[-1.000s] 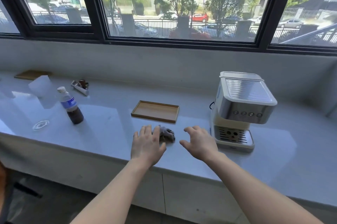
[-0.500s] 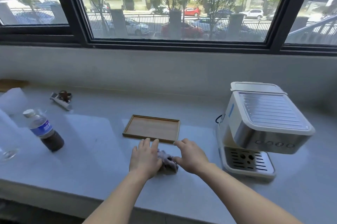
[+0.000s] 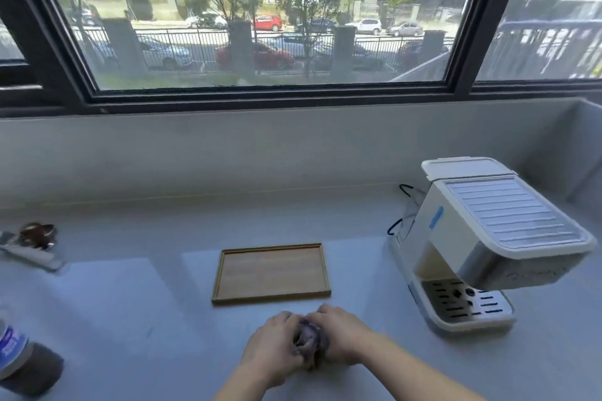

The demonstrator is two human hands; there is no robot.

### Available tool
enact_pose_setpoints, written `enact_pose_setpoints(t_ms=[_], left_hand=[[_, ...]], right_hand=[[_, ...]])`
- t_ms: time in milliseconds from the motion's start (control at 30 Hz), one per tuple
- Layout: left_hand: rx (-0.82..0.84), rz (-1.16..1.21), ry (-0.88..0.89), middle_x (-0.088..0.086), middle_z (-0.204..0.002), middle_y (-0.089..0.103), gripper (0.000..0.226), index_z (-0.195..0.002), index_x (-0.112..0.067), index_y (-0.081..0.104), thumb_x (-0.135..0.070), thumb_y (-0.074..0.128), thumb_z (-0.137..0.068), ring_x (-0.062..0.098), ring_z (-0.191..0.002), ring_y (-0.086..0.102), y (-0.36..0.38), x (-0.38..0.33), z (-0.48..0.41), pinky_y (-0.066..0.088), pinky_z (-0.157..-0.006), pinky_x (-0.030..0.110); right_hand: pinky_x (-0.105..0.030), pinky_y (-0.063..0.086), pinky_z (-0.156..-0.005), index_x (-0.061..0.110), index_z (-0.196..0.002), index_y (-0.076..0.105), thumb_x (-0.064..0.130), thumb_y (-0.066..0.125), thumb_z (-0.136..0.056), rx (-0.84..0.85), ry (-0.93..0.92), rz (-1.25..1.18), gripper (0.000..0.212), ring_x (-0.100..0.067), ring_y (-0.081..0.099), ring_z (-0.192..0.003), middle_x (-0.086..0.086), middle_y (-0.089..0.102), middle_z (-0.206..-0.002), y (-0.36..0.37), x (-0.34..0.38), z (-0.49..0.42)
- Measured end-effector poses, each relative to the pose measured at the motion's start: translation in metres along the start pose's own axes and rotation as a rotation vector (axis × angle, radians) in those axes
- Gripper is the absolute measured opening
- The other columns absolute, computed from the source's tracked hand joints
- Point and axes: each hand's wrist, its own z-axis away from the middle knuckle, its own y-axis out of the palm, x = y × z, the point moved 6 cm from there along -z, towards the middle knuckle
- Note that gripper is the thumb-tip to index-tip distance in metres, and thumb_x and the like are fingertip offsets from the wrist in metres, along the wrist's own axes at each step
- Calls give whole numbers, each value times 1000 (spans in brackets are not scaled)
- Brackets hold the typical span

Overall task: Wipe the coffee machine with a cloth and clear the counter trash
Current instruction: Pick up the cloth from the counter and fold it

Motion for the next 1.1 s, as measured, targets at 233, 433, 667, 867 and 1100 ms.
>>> enact_pose_setpoints(t_ms=[233,433,667,867,1100], left_hand=[[32,108,175,-3,-118,63,36,-114,-28,57,-47,49,-85,20,-112,59,6,9,-18,47,-88,29],[-6,179,167,-12,-101,69,27,-102,-29,60,-37,51,-78,10,-105,62,3,15,-32,43,-81,13],[-186,222,216,-11,-98,72,27,-92,-29,60,-54,50,-86,5,-97,60,-27,18,-32,38,-66,9],[-257,194,235,-4,-80,70,14,-82,-23,59,-34,53,-89,10,-75,62,-80,23,-36,39,-59,24],[-308,219,169,-7,-77,67,7,-85,-19,63,-19,56,-88,9,-72,59,-113,48,-54,45,-64,19]], right_hand=[[-39,47,-90,25,-124,55,26,61,-86,-48,94,-1,39,-35,57,-109,-13,57,-118,1,3,-3],[-29,50,-85,27,-114,65,15,58,-77,-109,111,-181,39,-25,63,-105,-5,69,-108,-1,-11,1],[-25,54,-75,29,-100,65,19,53,-69,-171,100,-270,35,-17,68,-90,-1,74,-93,-15,-20,-8],[-34,55,-54,23,-81,59,9,52,-59,-243,34,-284,28,-22,67,-68,0,72,-75,-50,-4,-32],[-29,52,-49,28,-84,57,7,50,-66,-310,-42,-315,30,-16,63,-62,6,69,-73,-88,21,-61]])
